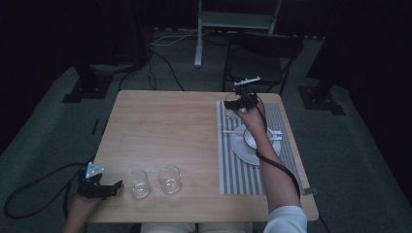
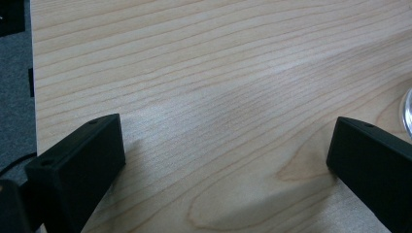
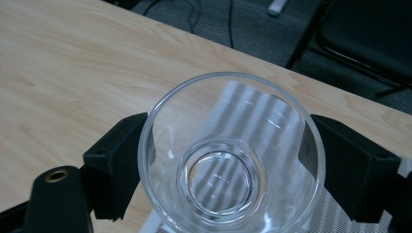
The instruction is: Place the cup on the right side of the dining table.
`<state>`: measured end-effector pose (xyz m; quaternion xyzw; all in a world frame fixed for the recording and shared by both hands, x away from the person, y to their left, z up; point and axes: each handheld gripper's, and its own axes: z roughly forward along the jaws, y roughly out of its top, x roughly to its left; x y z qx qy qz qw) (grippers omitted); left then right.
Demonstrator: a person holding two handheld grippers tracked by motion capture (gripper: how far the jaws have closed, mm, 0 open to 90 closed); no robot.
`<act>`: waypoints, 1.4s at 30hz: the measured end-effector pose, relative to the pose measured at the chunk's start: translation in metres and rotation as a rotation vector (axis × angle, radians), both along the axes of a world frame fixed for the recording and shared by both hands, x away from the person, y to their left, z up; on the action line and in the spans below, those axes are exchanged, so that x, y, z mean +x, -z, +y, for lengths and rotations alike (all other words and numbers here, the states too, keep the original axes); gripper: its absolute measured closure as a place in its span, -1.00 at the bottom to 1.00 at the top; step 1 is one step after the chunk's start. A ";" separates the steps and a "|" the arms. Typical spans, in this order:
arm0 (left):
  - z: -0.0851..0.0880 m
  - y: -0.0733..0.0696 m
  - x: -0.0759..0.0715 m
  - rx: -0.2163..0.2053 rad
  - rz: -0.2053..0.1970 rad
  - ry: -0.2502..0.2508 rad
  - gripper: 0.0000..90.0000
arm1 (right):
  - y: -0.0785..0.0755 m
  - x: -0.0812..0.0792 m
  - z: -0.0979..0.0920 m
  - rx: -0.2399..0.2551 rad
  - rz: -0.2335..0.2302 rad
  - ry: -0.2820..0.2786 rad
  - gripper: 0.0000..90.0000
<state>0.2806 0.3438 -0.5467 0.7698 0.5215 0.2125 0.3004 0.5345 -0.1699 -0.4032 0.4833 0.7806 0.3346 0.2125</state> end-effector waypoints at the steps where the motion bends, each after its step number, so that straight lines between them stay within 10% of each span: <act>1: 0.000 0.000 0.000 0.000 0.000 -0.001 -0.98 | 0.001 0.003 -0.005 -0.003 0.004 0.017 -0.61; 26: -0.001 0.000 -0.001 -0.001 0.000 -0.005 -0.98 | 0.035 0.042 -0.077 -0.047 0.109 0.310 -0.61; 42: -0.001 0.000 -0.001 -0.001 0.000 -0.006 -0.98 | 0.061 0.056 -0.074 -0.070 0.171 0.328 -0.61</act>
